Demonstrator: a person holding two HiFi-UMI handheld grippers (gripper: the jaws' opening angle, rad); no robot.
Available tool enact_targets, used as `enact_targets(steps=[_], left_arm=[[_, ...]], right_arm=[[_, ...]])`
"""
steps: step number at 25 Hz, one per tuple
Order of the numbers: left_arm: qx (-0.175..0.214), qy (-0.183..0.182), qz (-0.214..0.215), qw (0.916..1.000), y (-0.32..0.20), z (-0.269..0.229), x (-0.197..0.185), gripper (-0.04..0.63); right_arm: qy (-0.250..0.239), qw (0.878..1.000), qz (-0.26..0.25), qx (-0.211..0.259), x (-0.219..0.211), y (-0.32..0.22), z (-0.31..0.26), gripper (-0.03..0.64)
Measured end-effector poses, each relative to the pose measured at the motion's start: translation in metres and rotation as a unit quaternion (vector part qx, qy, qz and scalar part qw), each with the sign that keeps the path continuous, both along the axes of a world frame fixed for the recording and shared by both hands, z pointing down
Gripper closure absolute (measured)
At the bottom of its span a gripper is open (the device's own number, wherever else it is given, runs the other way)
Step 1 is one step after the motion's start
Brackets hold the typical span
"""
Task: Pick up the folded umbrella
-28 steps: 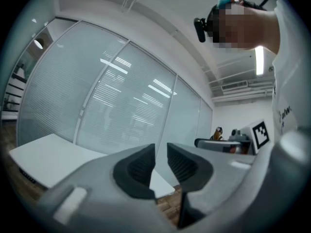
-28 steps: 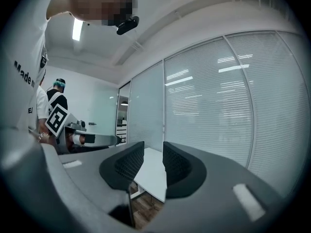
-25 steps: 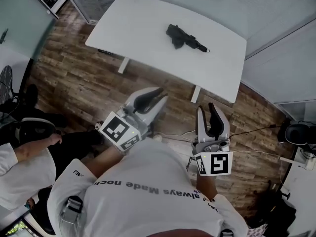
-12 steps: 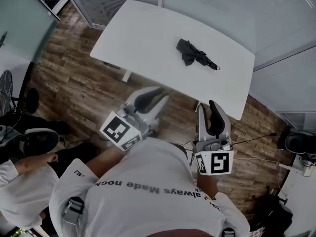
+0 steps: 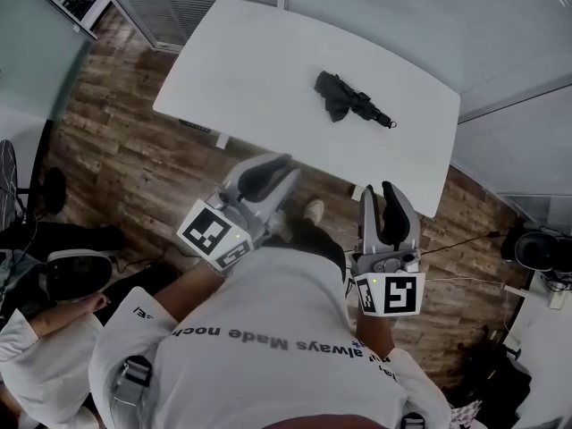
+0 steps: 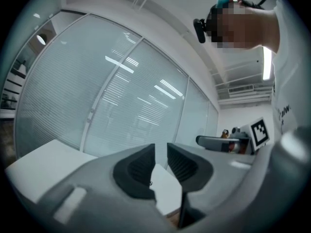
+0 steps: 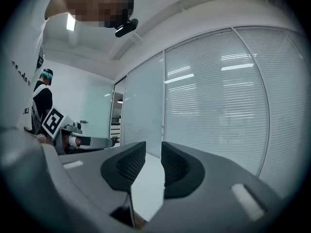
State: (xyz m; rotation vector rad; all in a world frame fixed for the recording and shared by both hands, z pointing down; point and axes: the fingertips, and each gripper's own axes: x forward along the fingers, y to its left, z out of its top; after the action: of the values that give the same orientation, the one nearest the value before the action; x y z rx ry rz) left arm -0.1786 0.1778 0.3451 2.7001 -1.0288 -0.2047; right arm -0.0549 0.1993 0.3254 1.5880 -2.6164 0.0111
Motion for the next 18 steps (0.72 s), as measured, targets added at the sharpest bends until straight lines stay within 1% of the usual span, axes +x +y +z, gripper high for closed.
enact_targets(steps=[6,10,14,18], left_arm=[[0.005,0.000,0.003,1.0000,-0.032,-0.001,0.019,0.515],[0.001,-0.003,0.004,1.0000,-0.058,0.004,0.041,0.515],[0.000,-0.009,0.007,0.9999,-0.097,0.005,0.073,0.515],[0.005,-0.009,0.005,0.9999,-0.153,-0.001,0.119,0.515]], right_arm=[[-0.003,1.000,0.006,-0.005,0.020,-0.028,0.007,0.518],[-0.007,1.000,0.006,-0.005,0.040,-0.054,0.011,0.518],[-0.009,1.000,0.008,-0.005,0.072,-0.093,0.011,0.518],[-0.011,1.000,0.006,-0.005,0.120,-0.149,0.008,0.520]])
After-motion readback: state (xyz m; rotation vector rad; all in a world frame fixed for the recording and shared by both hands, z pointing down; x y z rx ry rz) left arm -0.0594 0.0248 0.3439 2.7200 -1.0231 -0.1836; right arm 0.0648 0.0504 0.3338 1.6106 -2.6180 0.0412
